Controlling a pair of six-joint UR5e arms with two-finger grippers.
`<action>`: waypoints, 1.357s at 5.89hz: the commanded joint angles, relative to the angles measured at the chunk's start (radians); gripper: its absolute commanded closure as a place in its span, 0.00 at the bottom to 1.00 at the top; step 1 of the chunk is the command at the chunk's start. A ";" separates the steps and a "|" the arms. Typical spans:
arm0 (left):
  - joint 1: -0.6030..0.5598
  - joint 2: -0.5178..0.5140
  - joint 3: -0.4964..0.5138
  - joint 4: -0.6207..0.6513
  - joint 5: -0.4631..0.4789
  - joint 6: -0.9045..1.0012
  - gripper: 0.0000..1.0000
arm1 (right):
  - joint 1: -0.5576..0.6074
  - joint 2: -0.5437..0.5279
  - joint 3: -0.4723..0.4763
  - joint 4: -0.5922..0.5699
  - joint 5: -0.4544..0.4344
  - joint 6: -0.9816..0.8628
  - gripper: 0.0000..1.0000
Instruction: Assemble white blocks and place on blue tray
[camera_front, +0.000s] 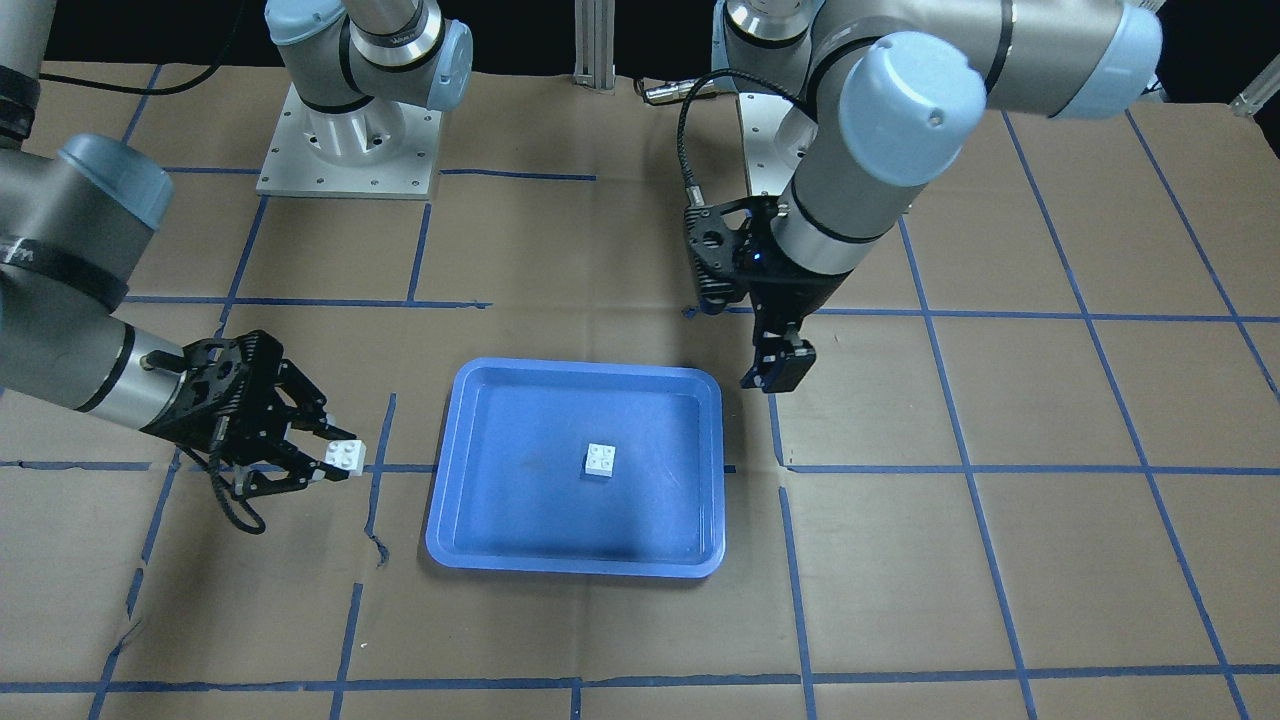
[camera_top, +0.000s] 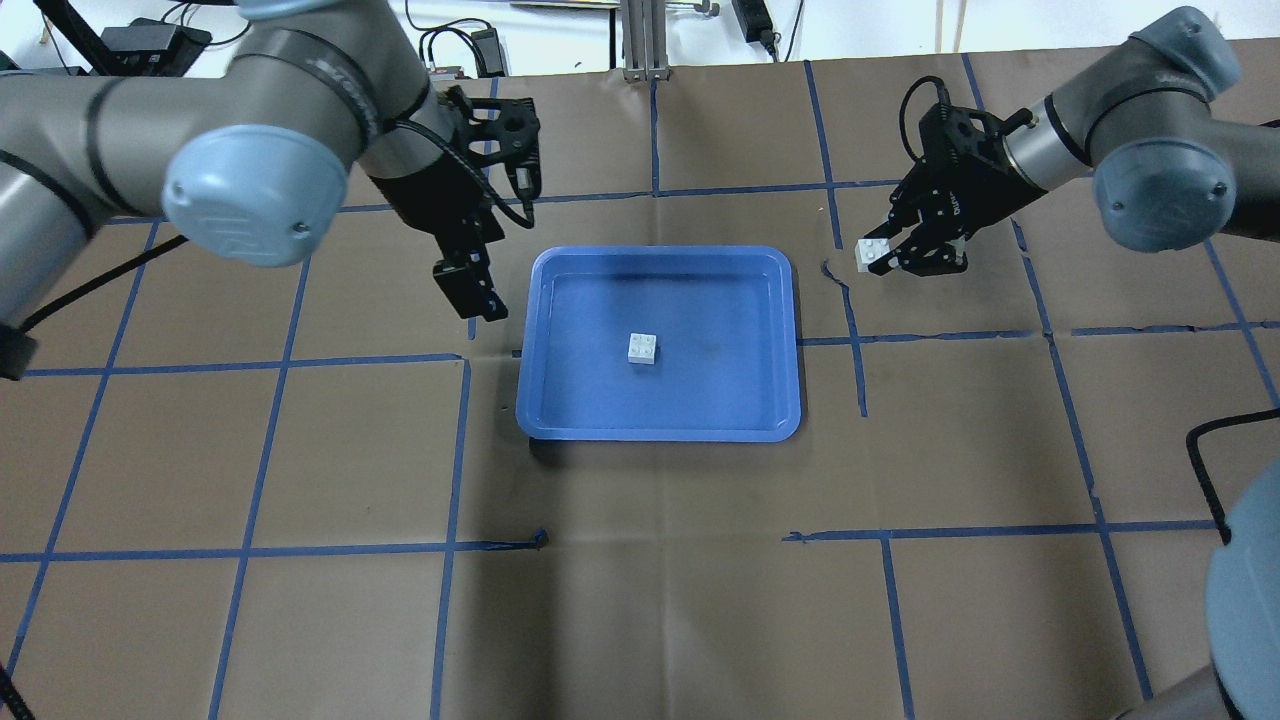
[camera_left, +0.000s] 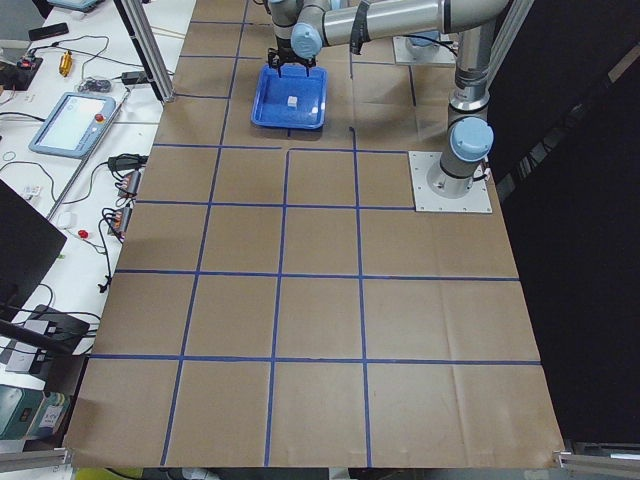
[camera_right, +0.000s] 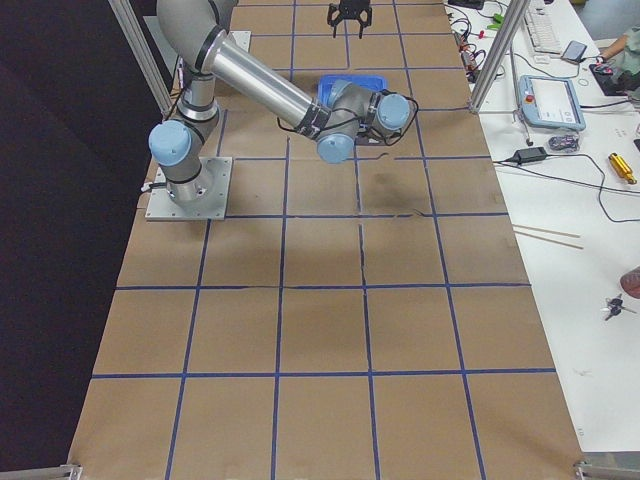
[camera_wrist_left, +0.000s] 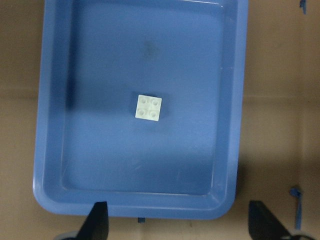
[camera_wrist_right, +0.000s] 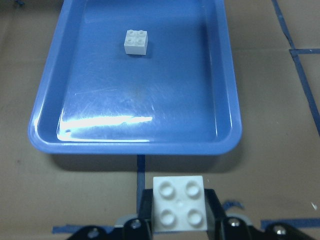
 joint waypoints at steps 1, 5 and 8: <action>0.030 0.099 0.002 -0.066 0.080 -0.213 0.02 | 0.130 -0.004 0.029 -0.113 0.002 0.134 0.85; 0.029 0.144 0.002 -0.038 0.167 -1.023 0.01 | 0.313 0.047 0.197 -0.589 0.054 0.478 0.85; 0.030 0.145 0.000 -0.041 0.162 -1.255 0.01 | 0.323 0.102 0.255 -0.706 0.048 0.484 0.86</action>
